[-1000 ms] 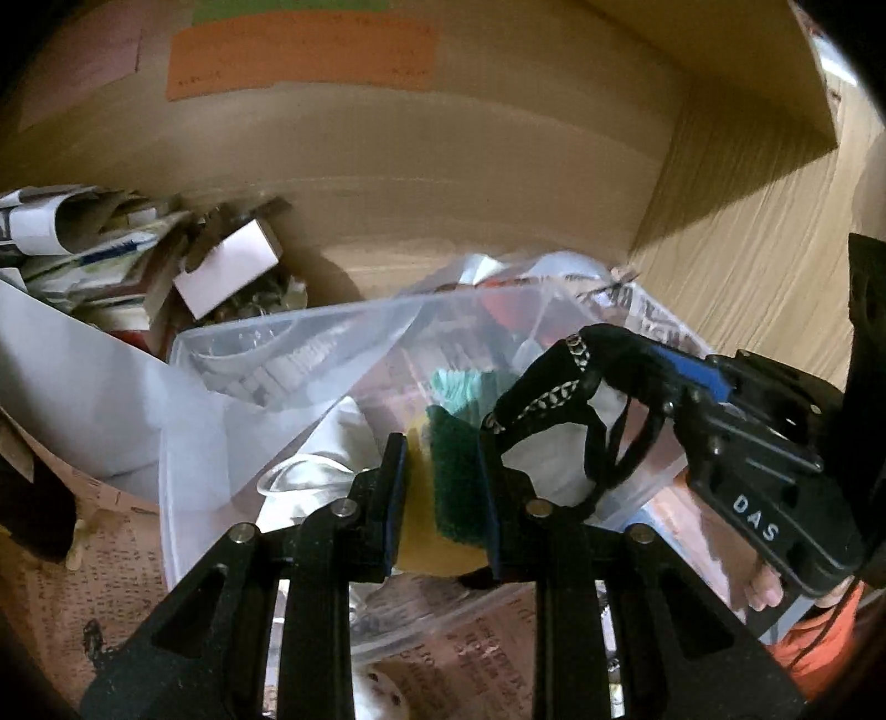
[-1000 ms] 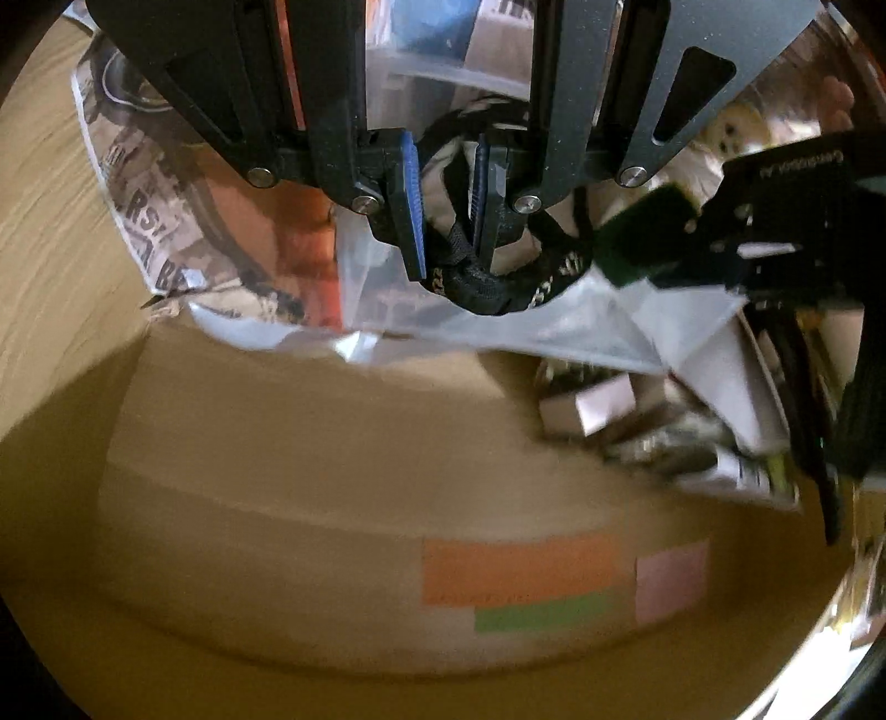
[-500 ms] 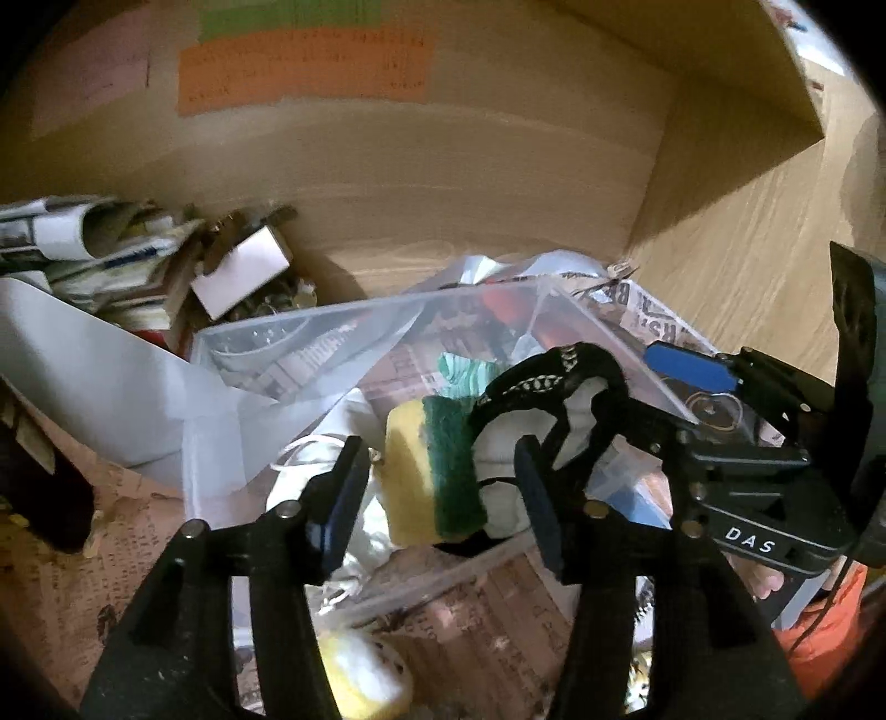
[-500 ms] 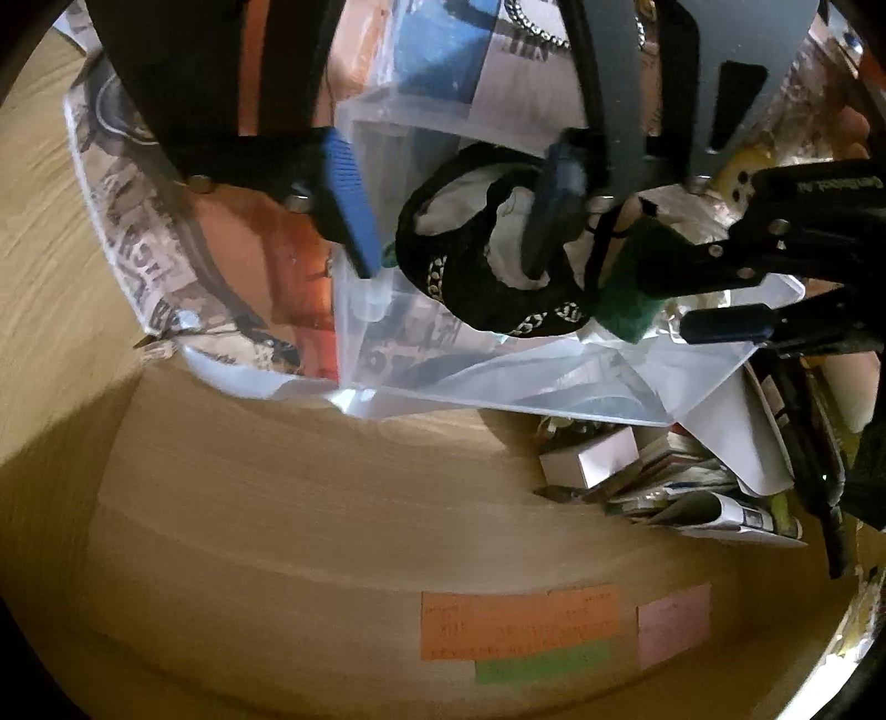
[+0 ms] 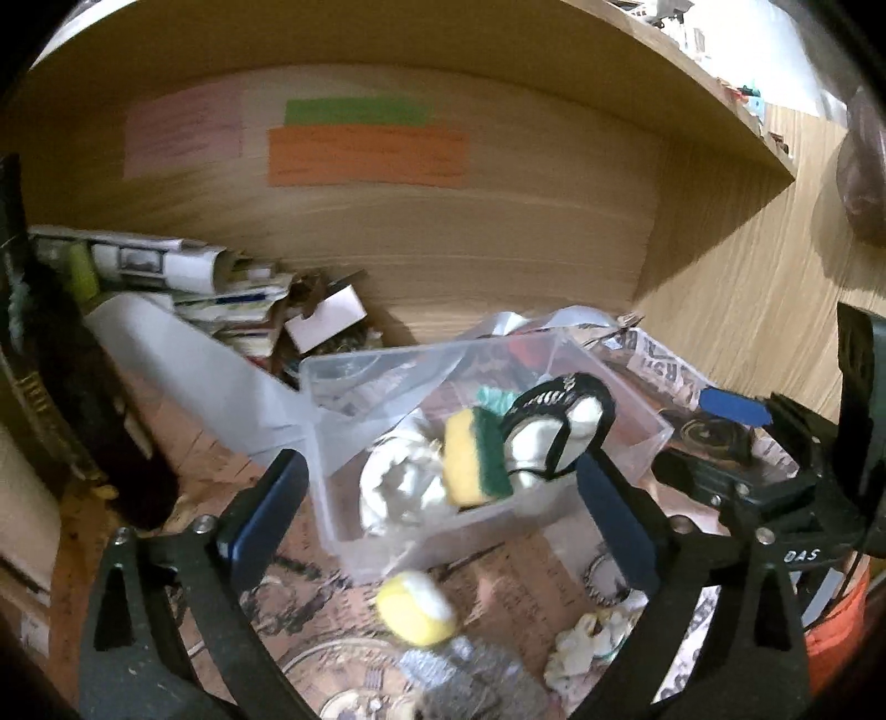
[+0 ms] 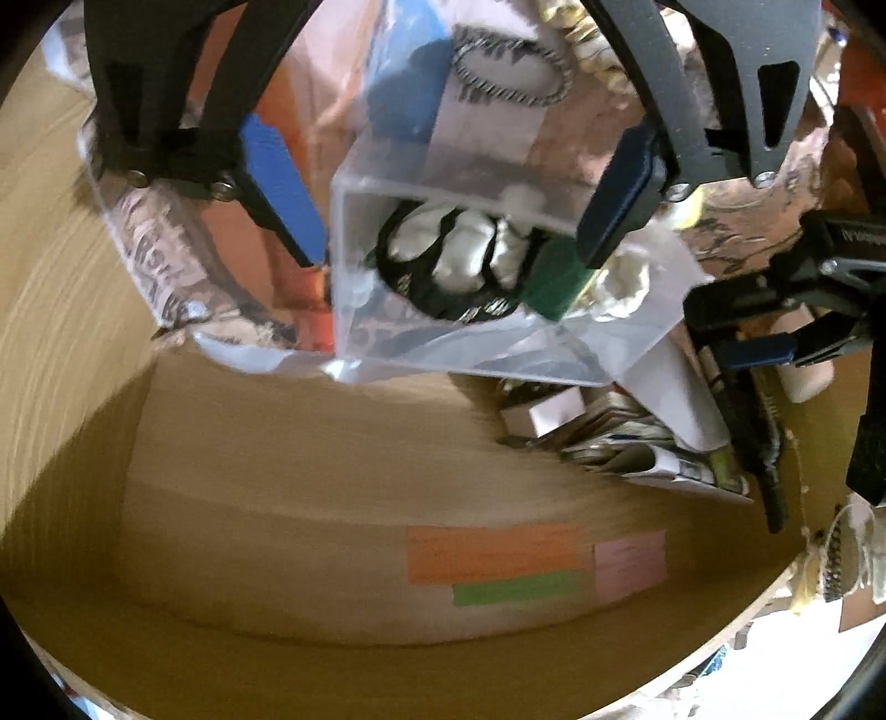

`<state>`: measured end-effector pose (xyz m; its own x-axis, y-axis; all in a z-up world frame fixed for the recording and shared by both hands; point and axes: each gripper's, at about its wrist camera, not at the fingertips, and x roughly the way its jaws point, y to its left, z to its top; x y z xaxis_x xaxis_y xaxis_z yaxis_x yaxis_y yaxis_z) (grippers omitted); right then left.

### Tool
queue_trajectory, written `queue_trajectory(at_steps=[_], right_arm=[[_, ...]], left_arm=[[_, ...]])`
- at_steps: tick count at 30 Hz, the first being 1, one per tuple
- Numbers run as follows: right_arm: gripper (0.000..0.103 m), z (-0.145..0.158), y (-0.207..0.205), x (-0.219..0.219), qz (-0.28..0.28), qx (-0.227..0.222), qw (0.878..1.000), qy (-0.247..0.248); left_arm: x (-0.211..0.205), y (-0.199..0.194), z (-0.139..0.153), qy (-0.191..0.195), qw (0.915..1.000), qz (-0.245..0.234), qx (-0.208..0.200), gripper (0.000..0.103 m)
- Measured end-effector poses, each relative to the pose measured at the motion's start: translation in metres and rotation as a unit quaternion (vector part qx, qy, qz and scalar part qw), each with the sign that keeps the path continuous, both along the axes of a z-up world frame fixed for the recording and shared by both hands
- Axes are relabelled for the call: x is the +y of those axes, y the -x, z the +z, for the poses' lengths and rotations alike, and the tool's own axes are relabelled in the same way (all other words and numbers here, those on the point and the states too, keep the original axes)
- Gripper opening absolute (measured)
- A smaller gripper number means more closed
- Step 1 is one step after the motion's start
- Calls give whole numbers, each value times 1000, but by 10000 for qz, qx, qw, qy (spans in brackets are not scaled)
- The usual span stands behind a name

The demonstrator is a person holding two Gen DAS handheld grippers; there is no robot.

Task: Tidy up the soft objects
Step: 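Lower the sponge and black headband into the clear box and open both tools, then grasp the yellow ball with the left tool while the right tool grasps the braided bracelet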

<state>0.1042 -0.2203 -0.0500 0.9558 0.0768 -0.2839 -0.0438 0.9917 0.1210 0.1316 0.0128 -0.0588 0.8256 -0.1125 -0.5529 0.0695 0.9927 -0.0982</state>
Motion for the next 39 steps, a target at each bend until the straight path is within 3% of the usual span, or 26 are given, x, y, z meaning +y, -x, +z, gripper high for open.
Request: queue_trajectory(at_steps=[4,11,16,19,21,22,24,26,32,39], right_arm=[[97,-18,1,10,199,268,9993,-192],[97,-58,-16,22,338,1041,9933,-357],[96,-76,-23,24,384,1407,9883,-439],[83,-85,-25,27,464,1568,9857,-419],[76,-86,-23,32,369,1530,9873,-234],[67,-86,-22,34,374,1517,9876,-174],[58,-85,-21,34,358,1477,9883,-125],[42,-85,-20,31,401,1437,9887,-138],[14,-85,-18,19,408,1352,9893,-370],[13,-66,-3,13,266,983,9944,-273]], left_arm=[[6,5,-16,-66,9996,87,248,100],[18,-2,-68,31,9943,171,1054,100],[17,-2,-88,41,9922,162,1232,100],[13,-4,-93,38,9920,107,1253,86],[10,-8,-95,58,9910,-1,1339,71],[9,-9,-96,64,9907,-22,1356,68],[6,-11,-98,36,9903,-95,1385,53],[4,-11,-99,14,9901,-163,1395,41],[4,6,-91,1,9926,-184,1198,40],[4,21,-65,-35,9966,-185,807,39]])
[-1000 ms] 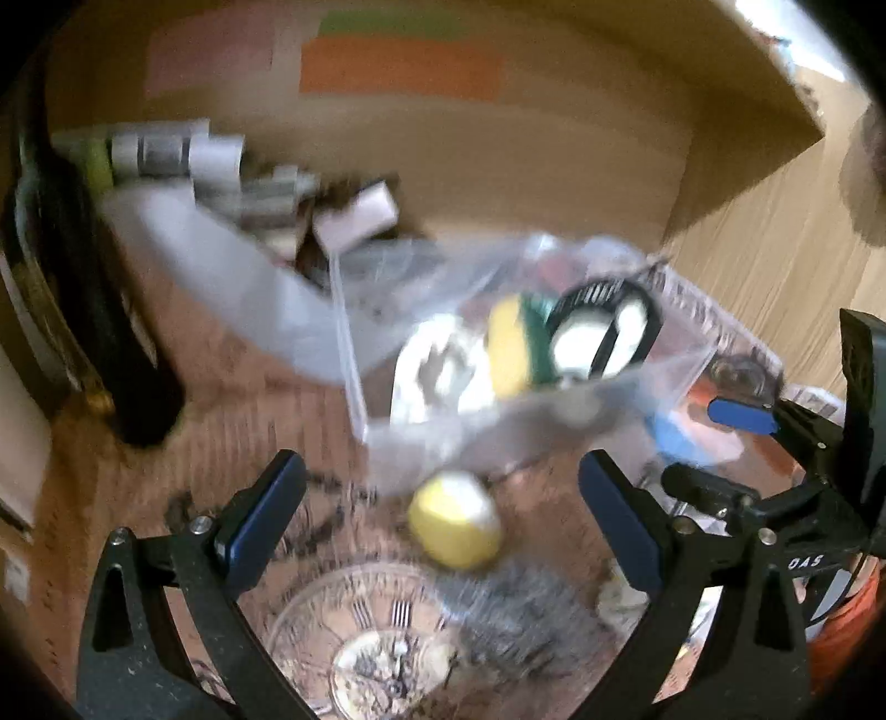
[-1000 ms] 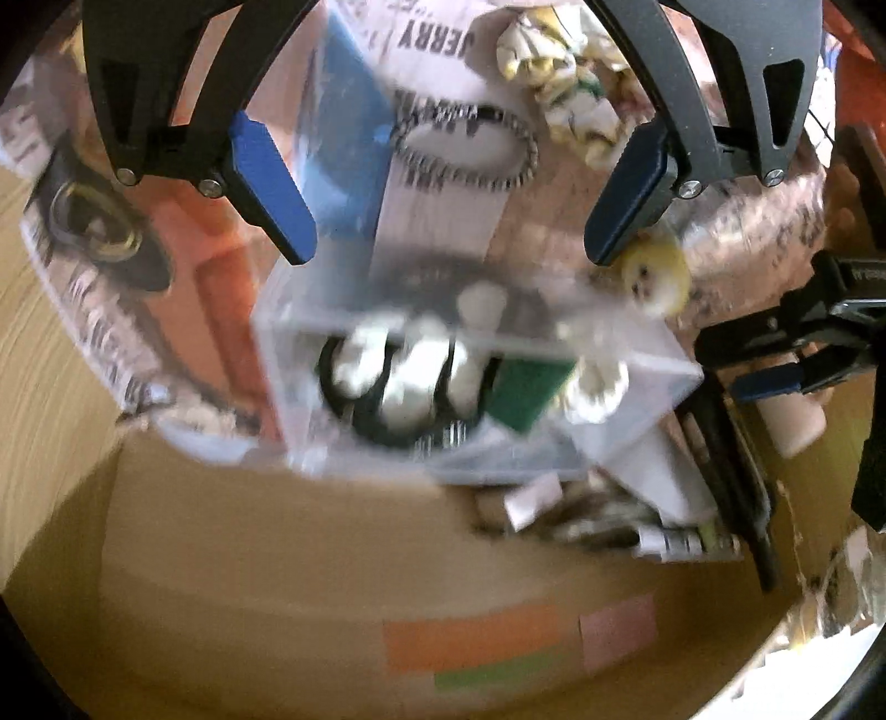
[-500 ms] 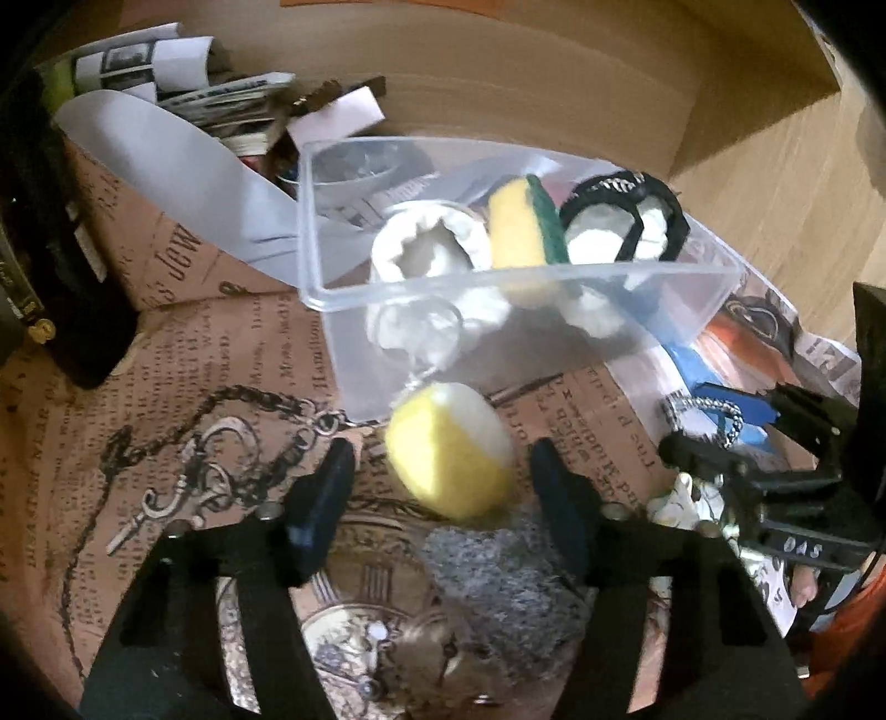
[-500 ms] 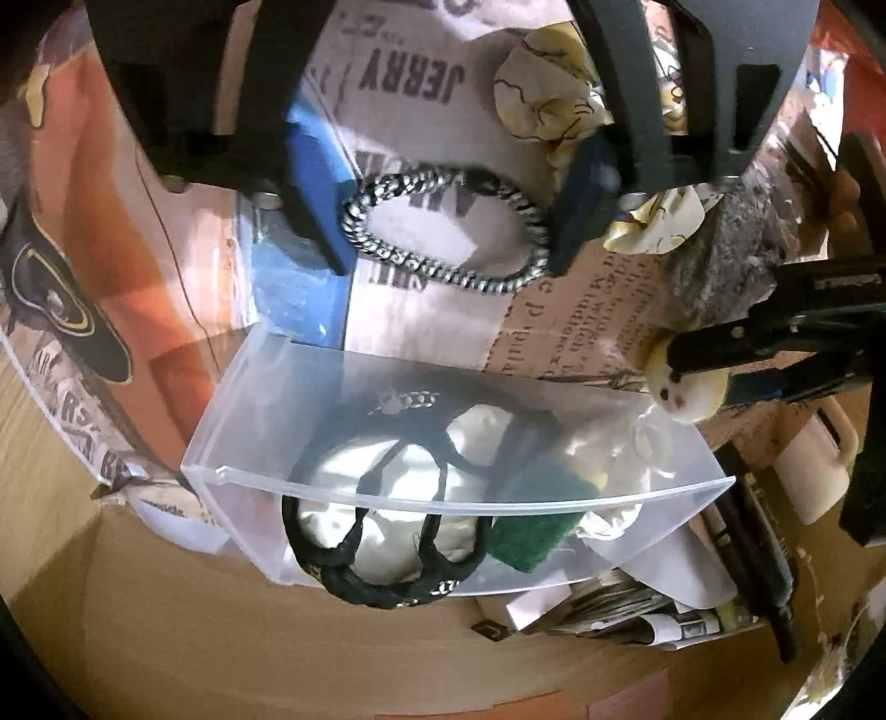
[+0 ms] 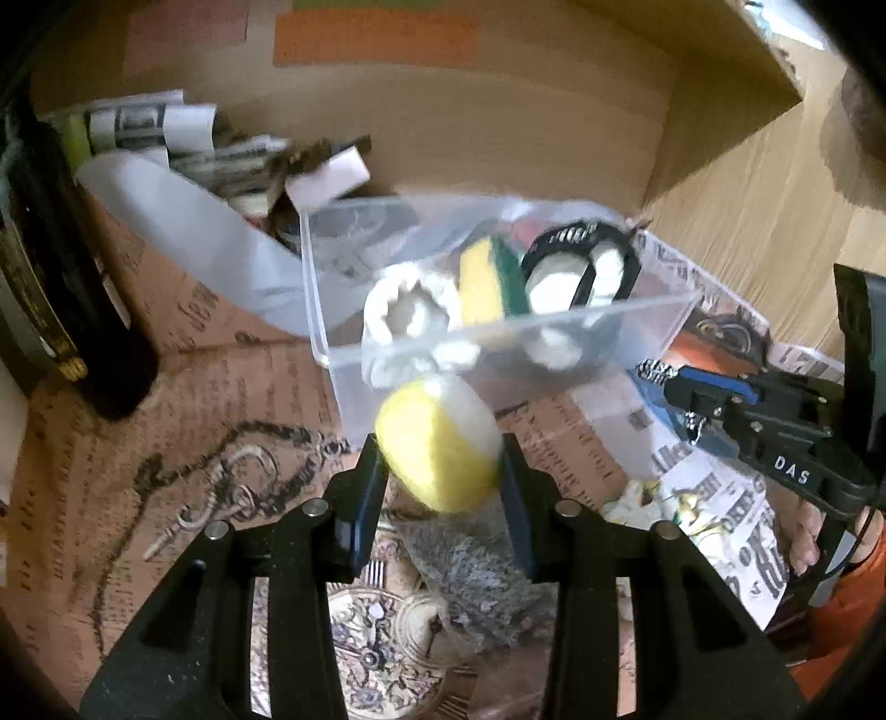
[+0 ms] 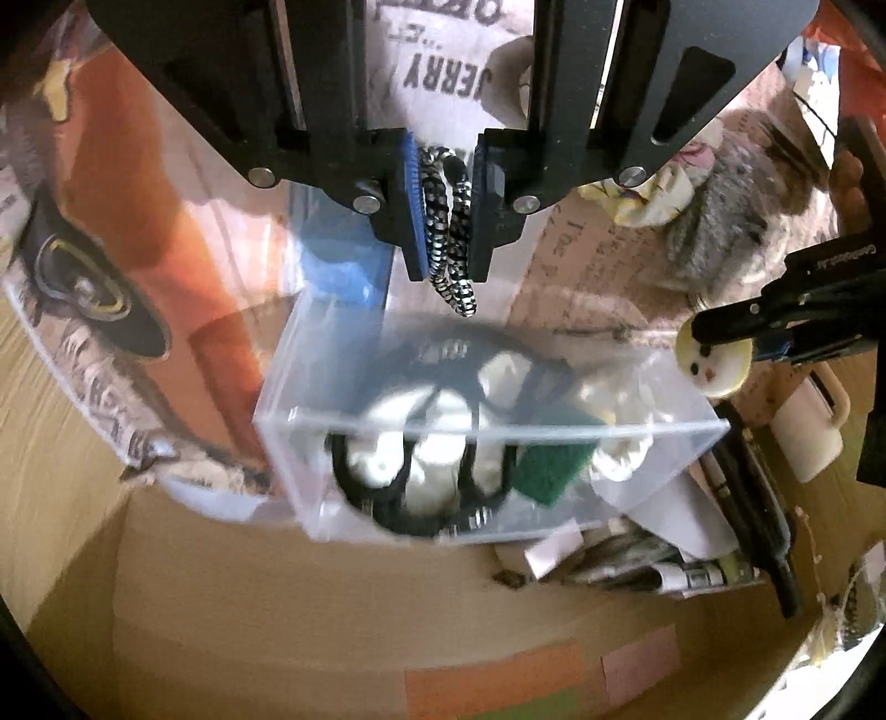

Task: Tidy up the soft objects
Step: 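Grasp the yellow ball with the left tool while the right tool grasps the braided bracelet, then drop the yellow ball and braided bracelet into the clear box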

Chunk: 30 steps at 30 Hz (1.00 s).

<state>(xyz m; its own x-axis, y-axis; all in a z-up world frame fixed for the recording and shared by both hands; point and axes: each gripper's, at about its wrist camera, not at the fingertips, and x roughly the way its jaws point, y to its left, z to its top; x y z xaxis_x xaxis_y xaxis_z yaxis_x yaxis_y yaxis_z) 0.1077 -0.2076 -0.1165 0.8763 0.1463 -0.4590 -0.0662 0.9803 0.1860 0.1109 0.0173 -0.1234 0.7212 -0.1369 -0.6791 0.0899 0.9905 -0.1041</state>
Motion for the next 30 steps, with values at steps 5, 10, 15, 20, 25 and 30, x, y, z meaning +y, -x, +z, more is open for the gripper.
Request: queue_trajectory(at_steps=[5,10,15,20,25,30], right_arm=[[13,30,11,-2,-95,-425,9990,114],[13,61,15,-1,-135,-921,9955,191],[13,81,12,4,-173,-1408,9895,285],[13,93,-4,14,-105,-1560,9871,356],[13,90,-33,21,-58,-1398,9894,395],[13,78,-61,25,-30,-978,9944,402]], left_arm=[[4,0,22,43,9994,12,-332,39],[8,-9,42,51,9980,64,-623,39],[15,-26,50,96,9977,114,-658,40],[19,-46,43,135,9988,90,-453,40],[18,-64,30,137,9996,55,-238,40],[15,-75,20,79,9999,30,-124,40]])
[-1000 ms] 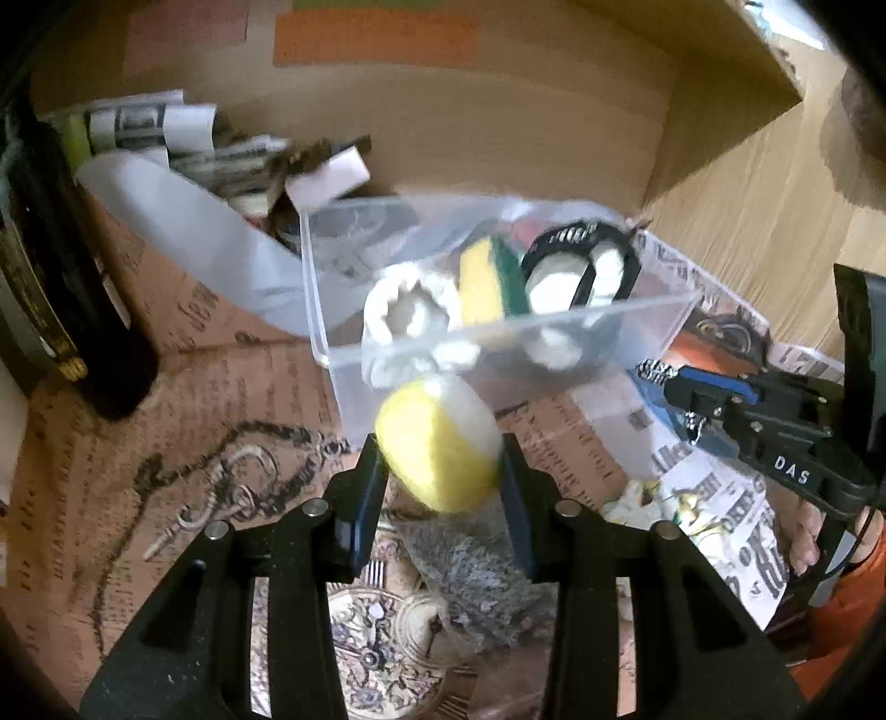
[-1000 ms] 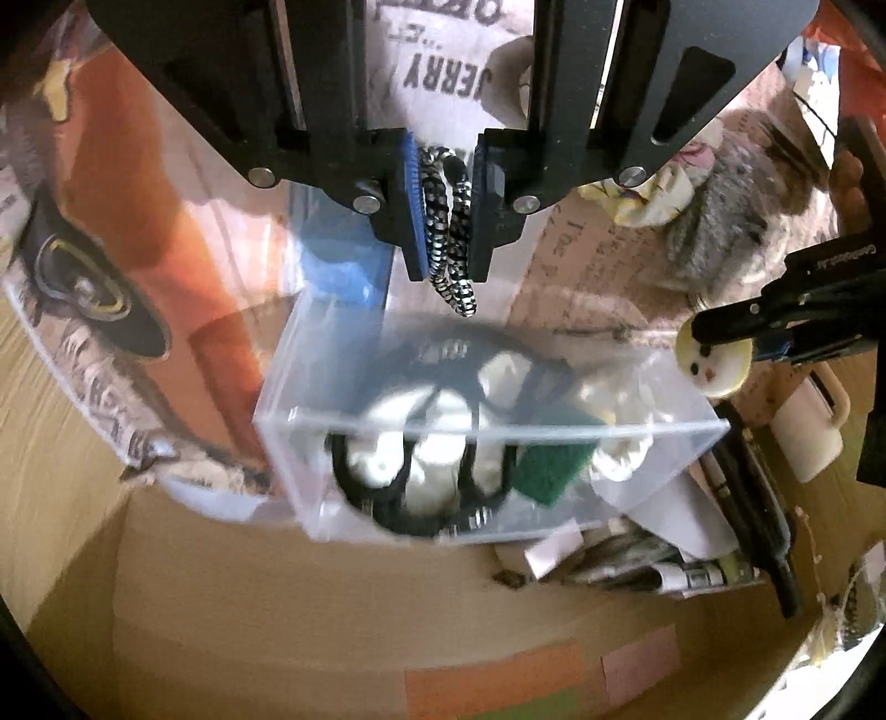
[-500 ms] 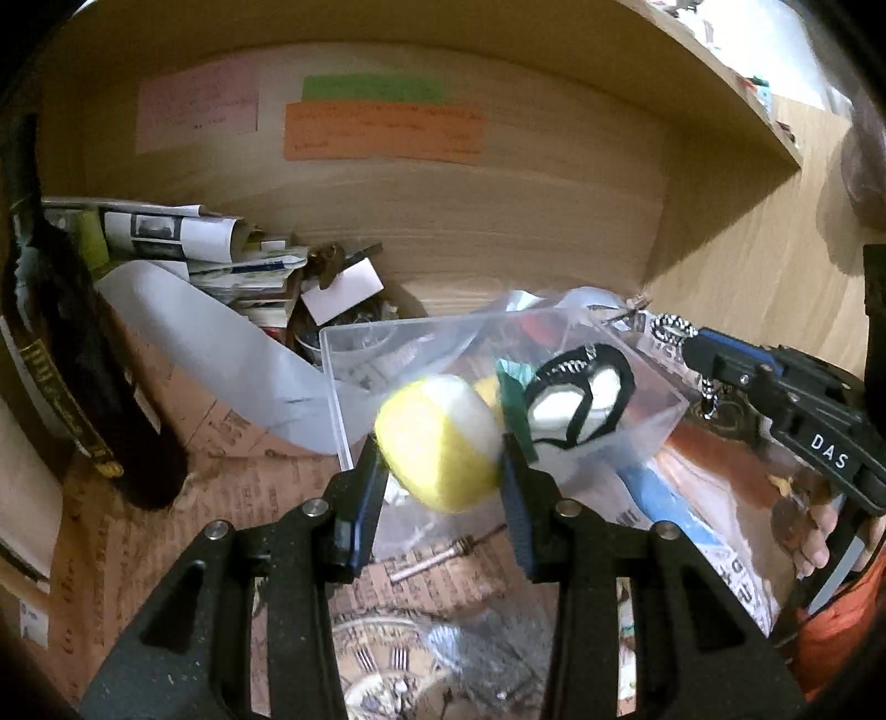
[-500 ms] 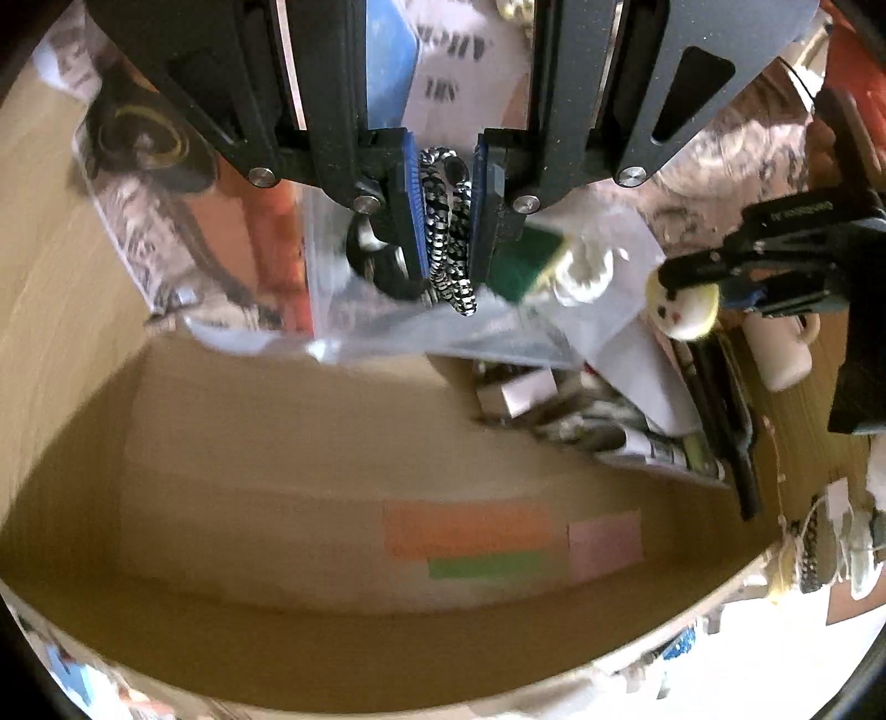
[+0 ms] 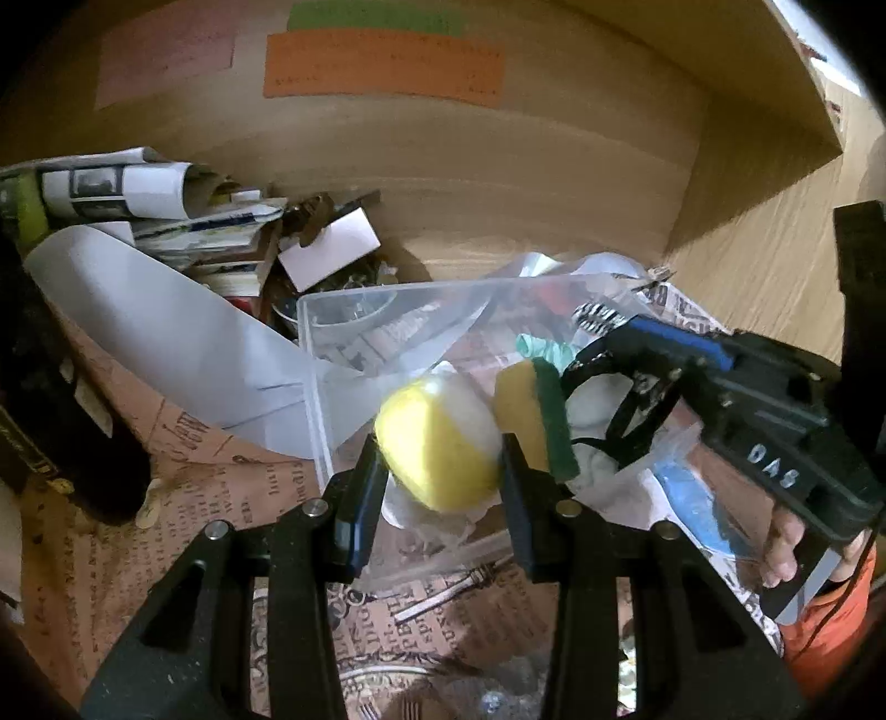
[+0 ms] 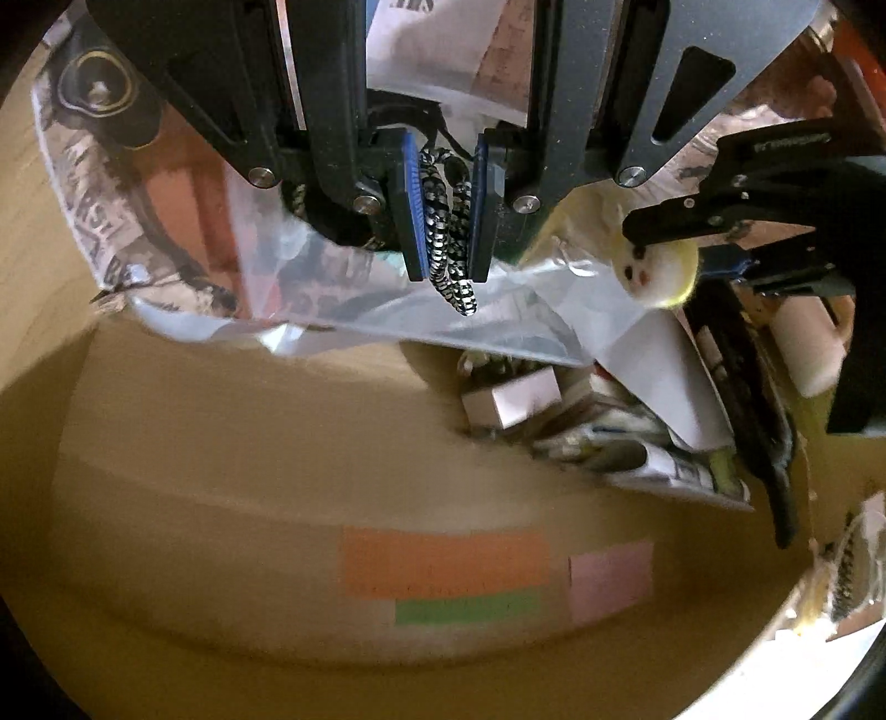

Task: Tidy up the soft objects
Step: 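Drop the yellow ball and braided bracelet into the clear box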

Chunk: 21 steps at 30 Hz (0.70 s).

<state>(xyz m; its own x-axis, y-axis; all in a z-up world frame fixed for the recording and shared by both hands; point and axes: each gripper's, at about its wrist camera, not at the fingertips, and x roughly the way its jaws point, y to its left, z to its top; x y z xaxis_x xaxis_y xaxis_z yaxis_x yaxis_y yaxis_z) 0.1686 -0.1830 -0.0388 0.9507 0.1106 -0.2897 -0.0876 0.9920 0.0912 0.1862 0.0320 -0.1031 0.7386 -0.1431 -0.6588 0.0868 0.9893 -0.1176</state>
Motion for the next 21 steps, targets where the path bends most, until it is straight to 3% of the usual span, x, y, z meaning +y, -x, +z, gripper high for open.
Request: queue_trajectory(at_steps=[10,16,21], right_arm=[[16,-19,-22,8,158,442,9988,153],[40,-19,-20,12,180,476,9983,298],[45,-15,-12,12,193,423,9983,354]], left_arm=[[-4,-6,-4,-81,10000,-38,21,44],[-7,0,0,-104,9999,-81,-45,58],[-5,13,9,-102,9997,-39,-198,63]])
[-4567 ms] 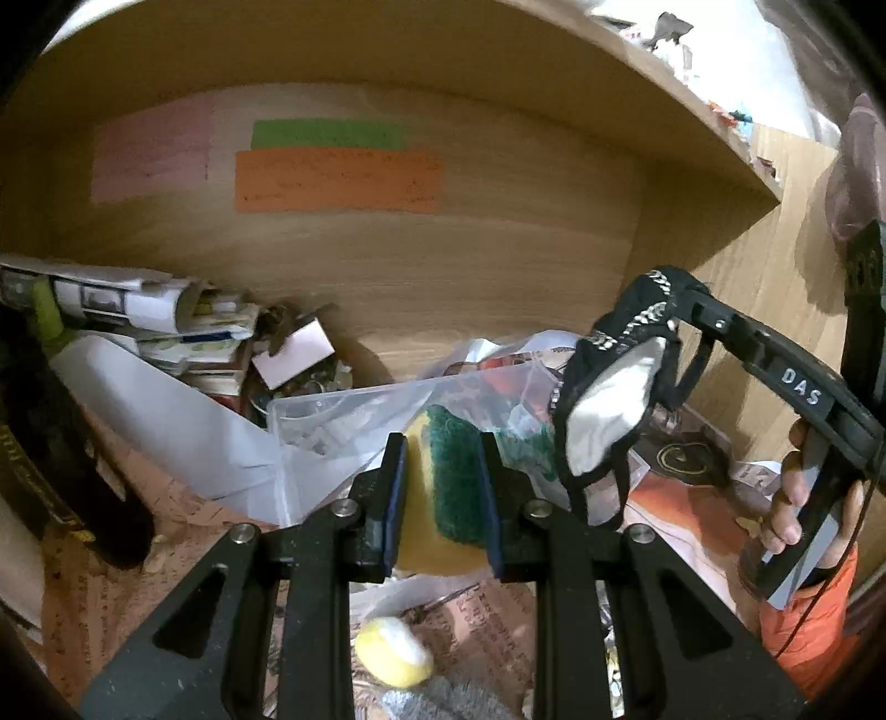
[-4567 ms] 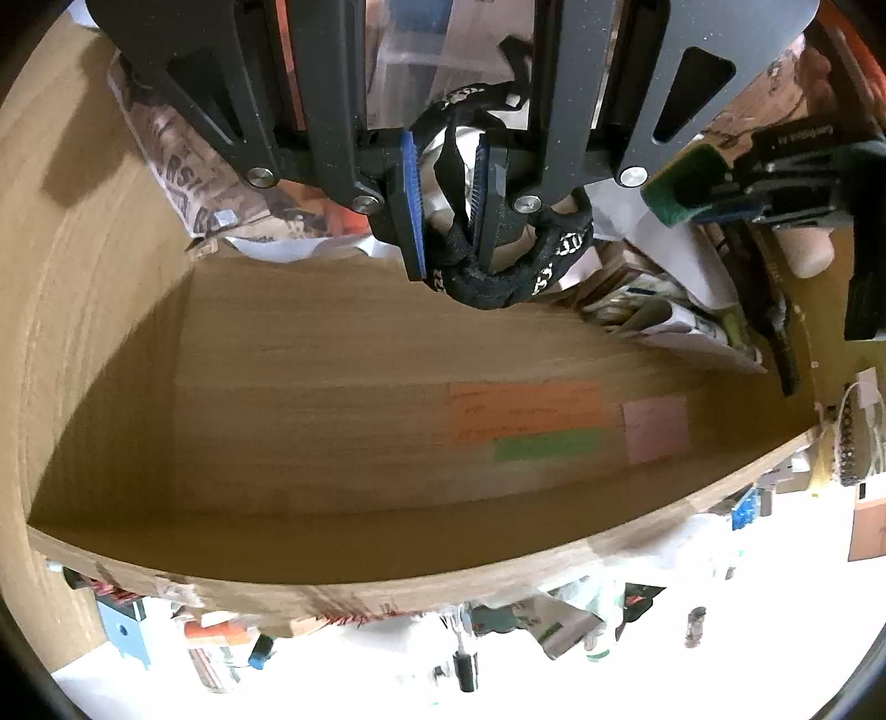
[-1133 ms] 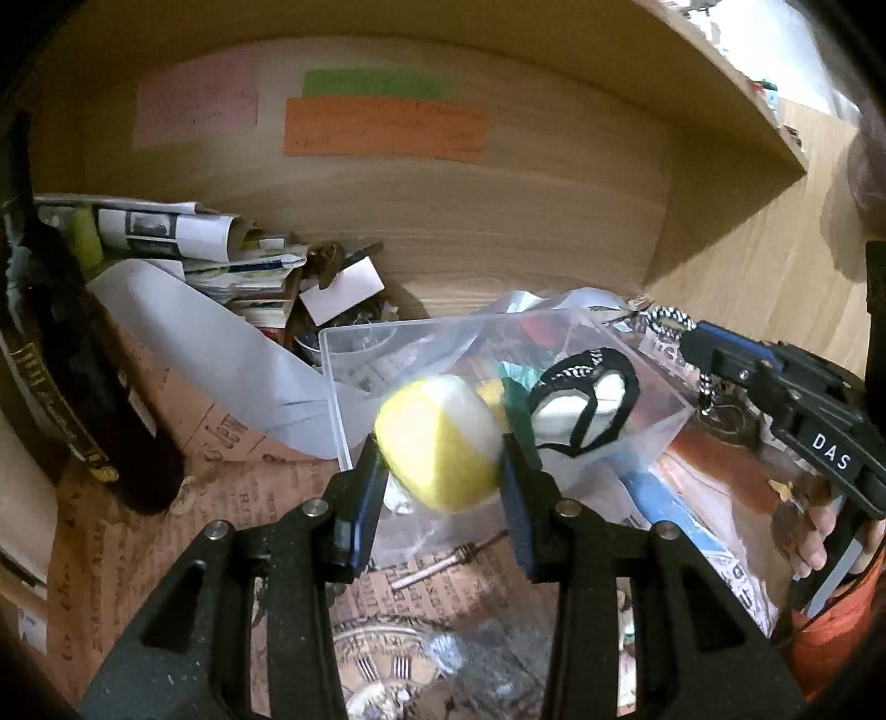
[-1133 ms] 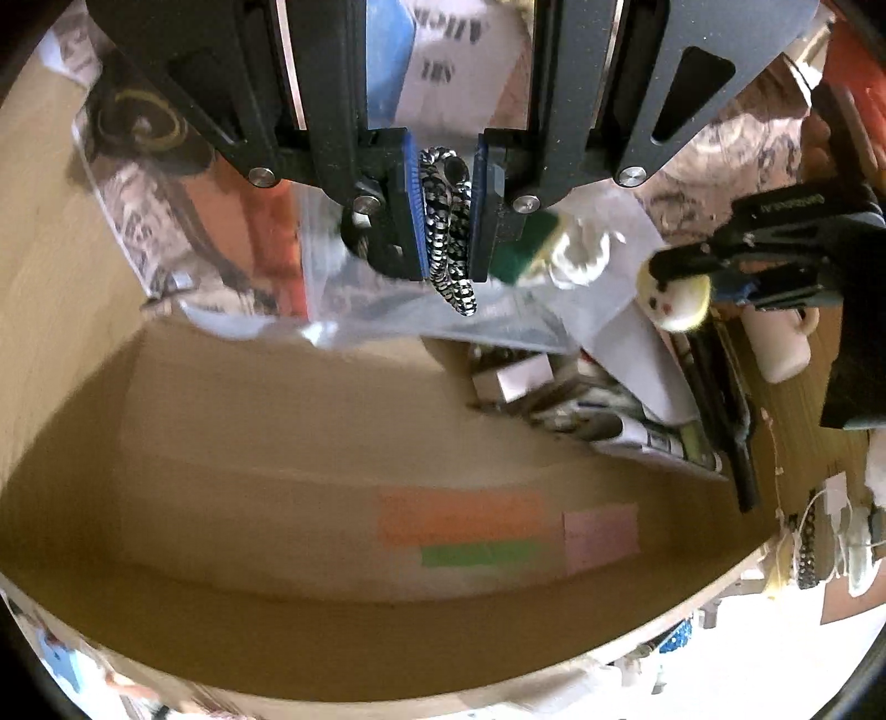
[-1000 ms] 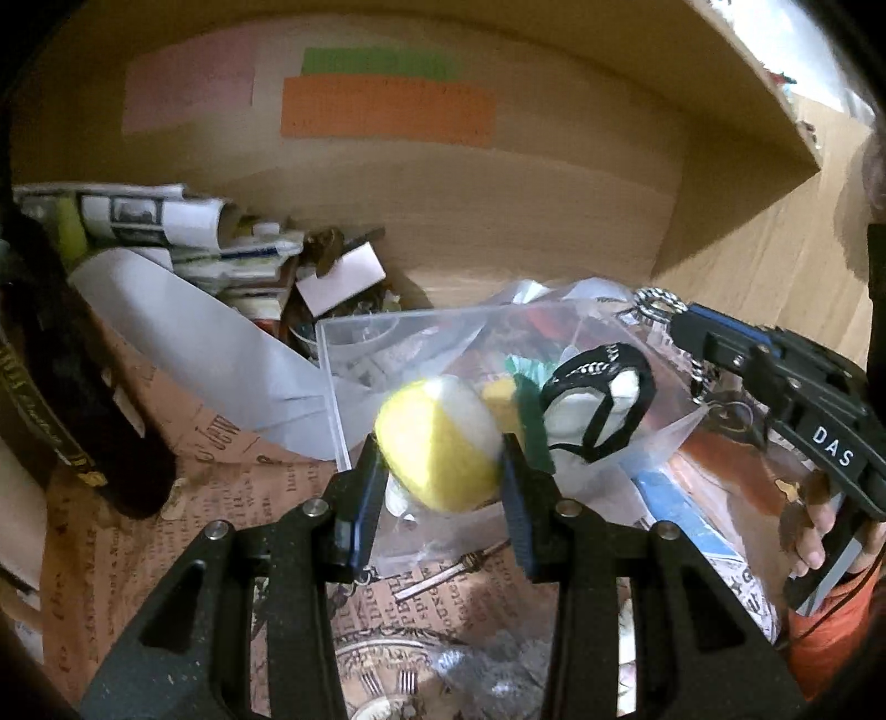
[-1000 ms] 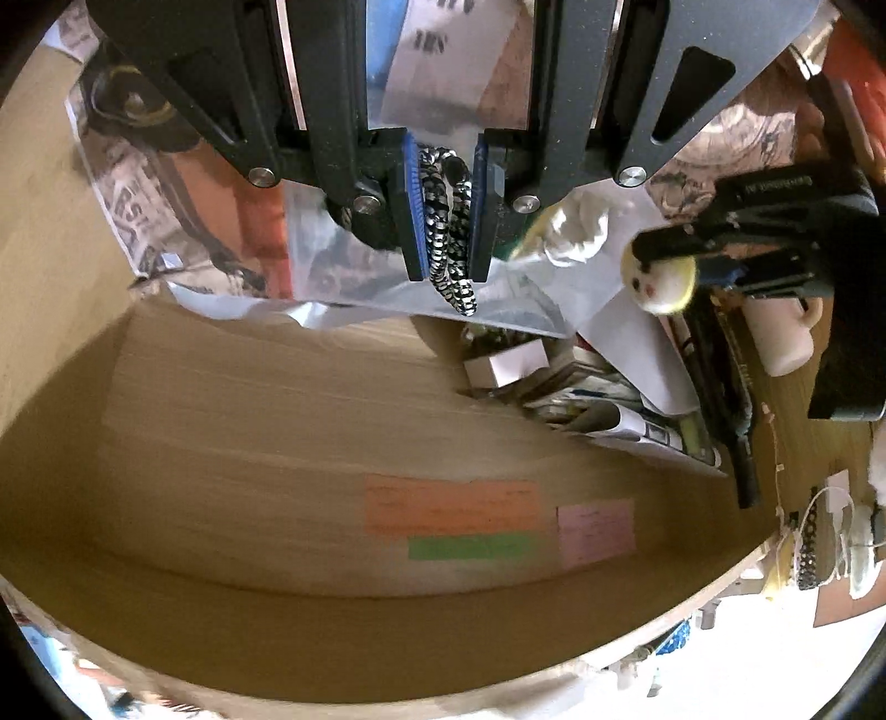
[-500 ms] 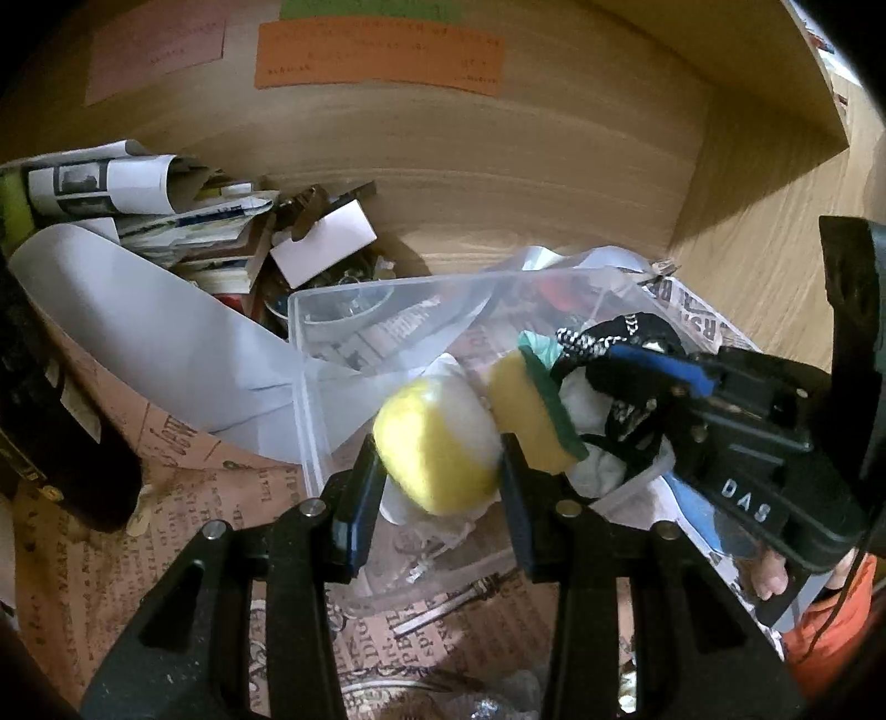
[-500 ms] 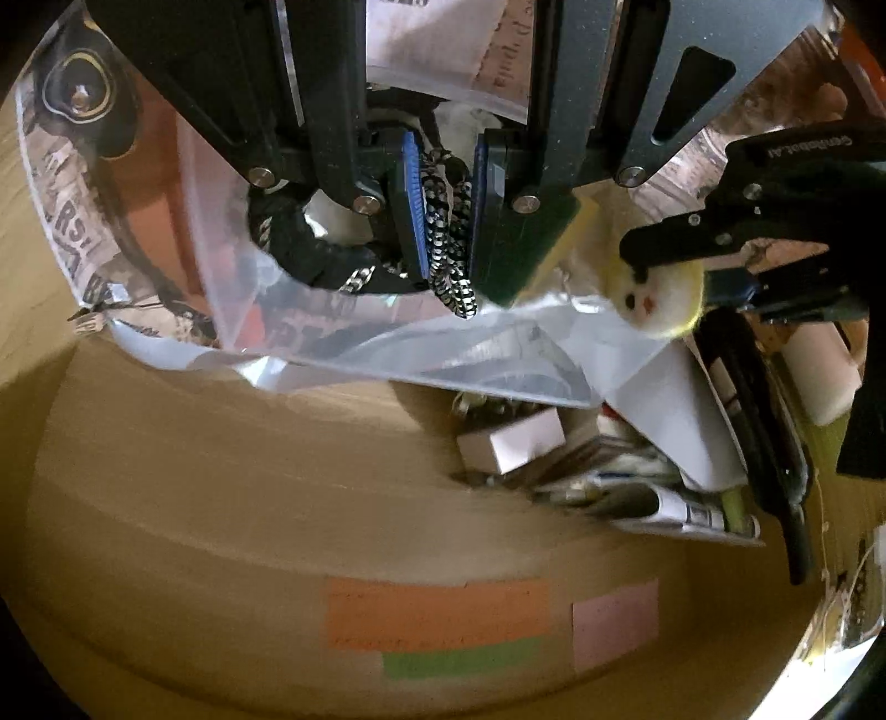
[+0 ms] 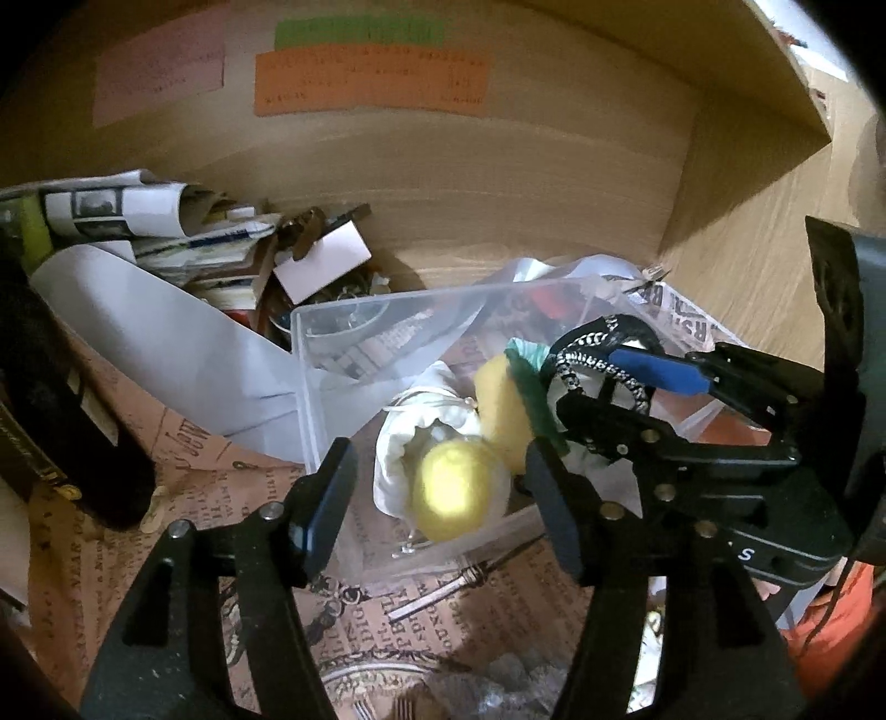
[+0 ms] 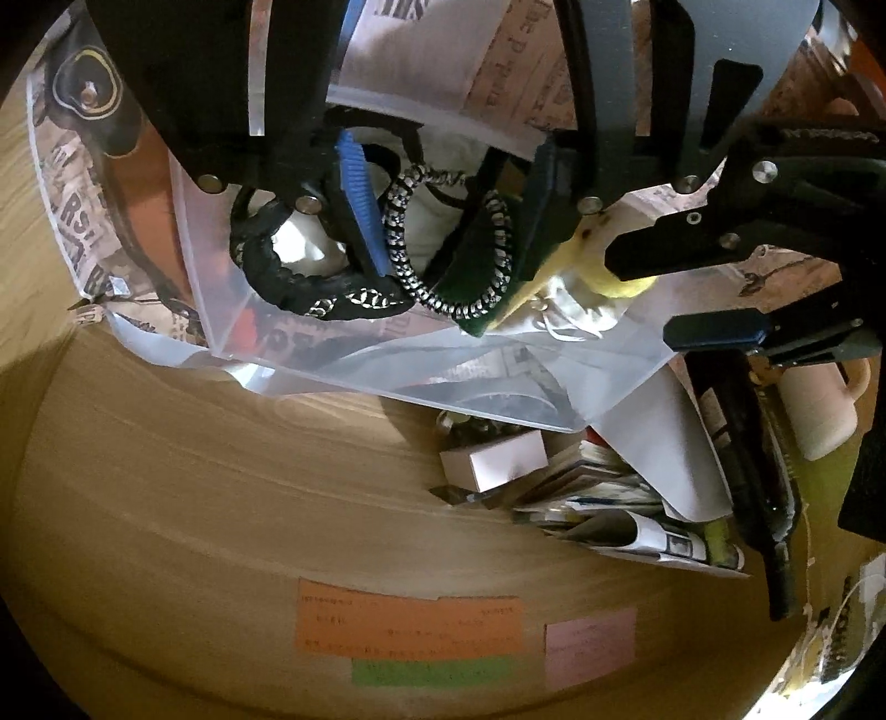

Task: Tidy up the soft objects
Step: 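Drop the yellow ball and braided bracelet into the clear box, then grasp the grey mesh scrubber with the left tool while the right tool grasps the floral cloth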

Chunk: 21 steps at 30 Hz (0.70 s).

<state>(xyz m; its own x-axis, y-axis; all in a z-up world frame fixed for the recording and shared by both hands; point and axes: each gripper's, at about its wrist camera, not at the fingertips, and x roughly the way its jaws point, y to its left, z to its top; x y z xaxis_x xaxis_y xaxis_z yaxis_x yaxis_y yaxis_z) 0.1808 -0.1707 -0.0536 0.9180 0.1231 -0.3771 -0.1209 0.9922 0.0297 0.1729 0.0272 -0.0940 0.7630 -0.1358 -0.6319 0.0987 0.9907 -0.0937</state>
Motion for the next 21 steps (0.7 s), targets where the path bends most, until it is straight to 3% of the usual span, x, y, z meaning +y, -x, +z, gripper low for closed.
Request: queue_trajectory(at_steps=[4,7,11,14,21], right_arm=[[54,6,12,-2,-18,-121,9999,-28],[62,14,28,-3,-52,-322,9995,-44],[81,25,52,-4,-124,-662,9977,-26],[84,29,69,-4,-144,-838,9964,-7],[93,12,90,-2,-95,-686,9976,-58]], left_arm=[[2,13,11,27,9999,44,-144,66],[2,27,22,4,9994,102,-338,74],[2,47,33,-30,9981,167,-585,90],[2,59,36,-51,9975,215,-676,99],[1,74,12,27,9996,161,-245,102]])
